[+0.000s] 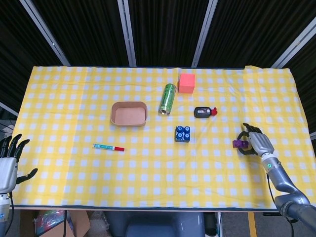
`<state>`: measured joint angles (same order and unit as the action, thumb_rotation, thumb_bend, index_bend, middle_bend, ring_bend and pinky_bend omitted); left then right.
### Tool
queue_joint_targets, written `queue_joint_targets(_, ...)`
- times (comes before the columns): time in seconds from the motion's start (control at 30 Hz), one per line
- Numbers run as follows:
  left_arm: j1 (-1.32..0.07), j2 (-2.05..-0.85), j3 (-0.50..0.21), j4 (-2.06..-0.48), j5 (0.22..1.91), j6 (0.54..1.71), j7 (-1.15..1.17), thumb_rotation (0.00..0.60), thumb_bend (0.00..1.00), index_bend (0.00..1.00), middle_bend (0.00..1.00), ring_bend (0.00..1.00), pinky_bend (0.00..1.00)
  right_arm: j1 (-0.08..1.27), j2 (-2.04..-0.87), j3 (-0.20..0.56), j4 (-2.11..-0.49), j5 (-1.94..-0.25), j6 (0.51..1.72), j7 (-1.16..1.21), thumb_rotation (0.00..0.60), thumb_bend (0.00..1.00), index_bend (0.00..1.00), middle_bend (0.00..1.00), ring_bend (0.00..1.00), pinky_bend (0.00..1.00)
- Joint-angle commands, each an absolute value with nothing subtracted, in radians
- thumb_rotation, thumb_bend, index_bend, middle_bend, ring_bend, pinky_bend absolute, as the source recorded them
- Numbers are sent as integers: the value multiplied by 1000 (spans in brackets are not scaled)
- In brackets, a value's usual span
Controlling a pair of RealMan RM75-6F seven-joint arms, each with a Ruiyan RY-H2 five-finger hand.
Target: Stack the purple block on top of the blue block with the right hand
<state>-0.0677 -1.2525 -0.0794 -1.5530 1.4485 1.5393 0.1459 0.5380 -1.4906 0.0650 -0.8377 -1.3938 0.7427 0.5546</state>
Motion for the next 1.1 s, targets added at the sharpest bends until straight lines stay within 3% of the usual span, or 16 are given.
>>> queue_joint_targets(0.03, -68, -1252, -80, -1554, 1448, 1539, 147, 600, 119, 163, 46, 0, 52, 537, -1492, 64, -835, -1394, 744, 555, 600, 404, 414, 0, 0, 0)
queue_joint_targets(0.8, -70, -1252, -79, -1557, 1442, 1531, 153, 600, 119, 163, 45, 0, 52, 533, -1498, 60, -822, -1407, 767, 577, 600, 434, 479, 0, 0, 0)
queue_joint_targets(1.1, -68, -1243, -78, -1559, 1445, 1530, 127, 600, 119, 163, 45, 0, 52, 552, -1413, 96, -981, -1398, 815, 474, 600, 454, 490, 0, 0, 0)
